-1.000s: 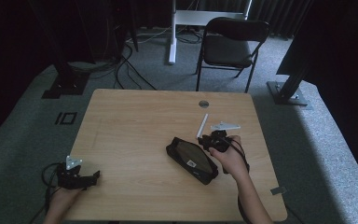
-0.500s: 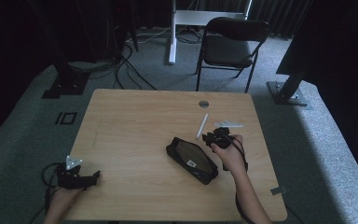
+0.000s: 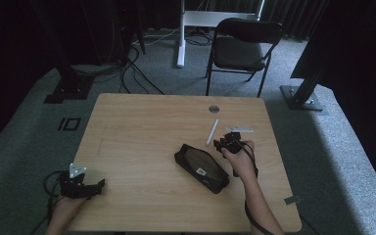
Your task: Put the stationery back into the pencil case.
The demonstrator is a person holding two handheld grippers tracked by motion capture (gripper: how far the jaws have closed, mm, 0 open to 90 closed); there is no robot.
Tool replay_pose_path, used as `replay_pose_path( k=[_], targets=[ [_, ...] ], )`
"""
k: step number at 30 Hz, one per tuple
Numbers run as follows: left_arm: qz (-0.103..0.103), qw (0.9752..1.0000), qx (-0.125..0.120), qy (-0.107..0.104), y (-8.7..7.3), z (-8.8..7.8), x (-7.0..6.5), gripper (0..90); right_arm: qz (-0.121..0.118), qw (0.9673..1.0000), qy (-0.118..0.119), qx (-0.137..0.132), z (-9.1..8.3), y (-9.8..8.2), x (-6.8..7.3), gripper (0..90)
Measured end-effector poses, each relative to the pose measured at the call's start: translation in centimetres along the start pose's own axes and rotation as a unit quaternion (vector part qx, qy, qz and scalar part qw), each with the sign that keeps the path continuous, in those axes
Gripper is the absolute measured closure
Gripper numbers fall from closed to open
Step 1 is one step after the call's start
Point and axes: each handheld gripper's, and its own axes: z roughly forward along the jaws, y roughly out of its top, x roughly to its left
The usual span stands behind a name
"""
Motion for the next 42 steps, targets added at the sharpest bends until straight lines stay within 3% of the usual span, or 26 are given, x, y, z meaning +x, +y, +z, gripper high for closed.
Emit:
replay_pose_path(
  k=[2, 22, 42],
  targets=[
    [0.000, 1.0000, 0.000, 0.000, 0.0, 0.0, 0.0, 0.1, 0.005, 1.0000, 0.000, -0.002, 0.3, 0.0, -0.2, 58.5],
    [0.000, 1.0000, 0.000, 0.000, 0.0, 0.0, 0.0, 0.1, 0.035, 0.9992, -0.019, 0.003, 2.7, 0.4, -1.7, 52.7],
    [0.000, 1.0000, 0.000, 0.000, 0.0, 0.0, 0.0, 0.1, 0.061, 0.9978, -0.023, 0.012, 5.3, 1.2, -2.0, 51.3]
  ],
)
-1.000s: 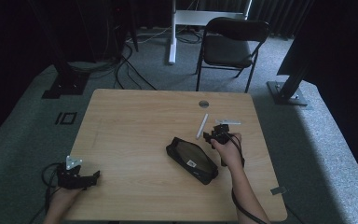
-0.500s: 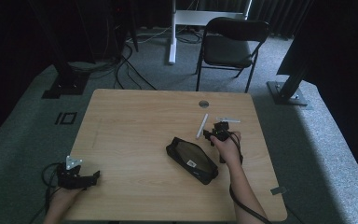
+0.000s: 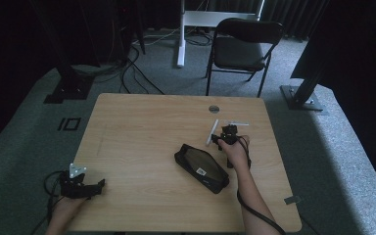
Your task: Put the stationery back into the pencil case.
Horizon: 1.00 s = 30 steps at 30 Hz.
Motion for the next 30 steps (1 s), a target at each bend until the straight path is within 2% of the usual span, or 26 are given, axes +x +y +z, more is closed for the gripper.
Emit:
replay_pose_path(
  k=[12, 21, 30],
  targets=[
    [0.000, 1.0000, 0.000, 0.000, 0.0, 0.0, 0.0, 0.1, 0.009, 0.9999, -0.011, 0.002, 1.0, 1.2, 0.7, 51.7],
    [0.000, 1.0000, 0.000, 0.000, 0.0, 0.0, 0.0, 0.1, 0.020, 0.9993, -0.031, 0.006, 2.0, 2.1, 1.1, 53.1],
    [0.000, 1.0000, 0.000, 0.000, 0.0, 0.0, 0.0, 0.1, 0.018, 0.9983, -0.052, 0.022, 3.3, 2.9, 1.5, 56.4]
  ],
)
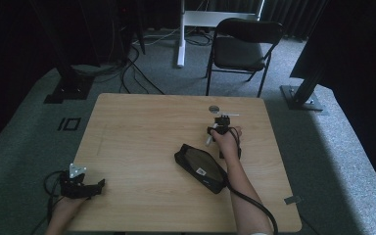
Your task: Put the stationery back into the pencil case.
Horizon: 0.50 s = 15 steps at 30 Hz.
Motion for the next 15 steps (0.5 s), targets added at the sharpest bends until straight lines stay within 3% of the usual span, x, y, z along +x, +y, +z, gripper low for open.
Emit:
replay_pose_path(
  k=[8, 15],
  targets=[
    [0.000, 1.0000, 0.000, 0.000, 0.0, 0.0, 0.0, 0.1, 0.004, 0.9998, -0.010, 0.018, 1.0, -0.1, 0.1, 59.4],
    [0.000, 1.0000, 0.000, 0.000, 0.0, 0.0, 0.0, 0.1, -0.015, 0.9993, -0.025, 0.022, 1.2, -0.3, -0.1, 66.9]
  ],
)
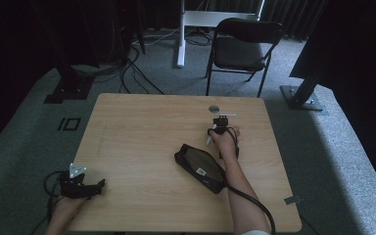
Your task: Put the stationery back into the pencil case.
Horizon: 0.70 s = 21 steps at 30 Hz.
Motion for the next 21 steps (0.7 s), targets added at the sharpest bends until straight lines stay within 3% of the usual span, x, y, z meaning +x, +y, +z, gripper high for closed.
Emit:
replay_pose_path(
  k=[7, 13, 21],
  targets=[
    [0.000, 1.0000, 0.000, 0.000, 0.0, 0.0, 0.0, 0.1, -0.016, 0.9999, -0.004, 0.004, -0.2, -0.1, -0.4, 77.4],
    [0.000, 1.0000, 0.000, 0.000, 0.0, 0.0, 0.0, 0.1, -0.038, 0.9993, 0.001, 0.008, -0.4, -0.2, -0.6, 78.3],
    [0.000, 1.0000, 0.000, 0.000, 0.0, 0.0, 0.0, 0.1, -0.027, 0.9994, 0.016, 0.010, -0.7, -0.4, -1.1, 78.4]
  ],
)
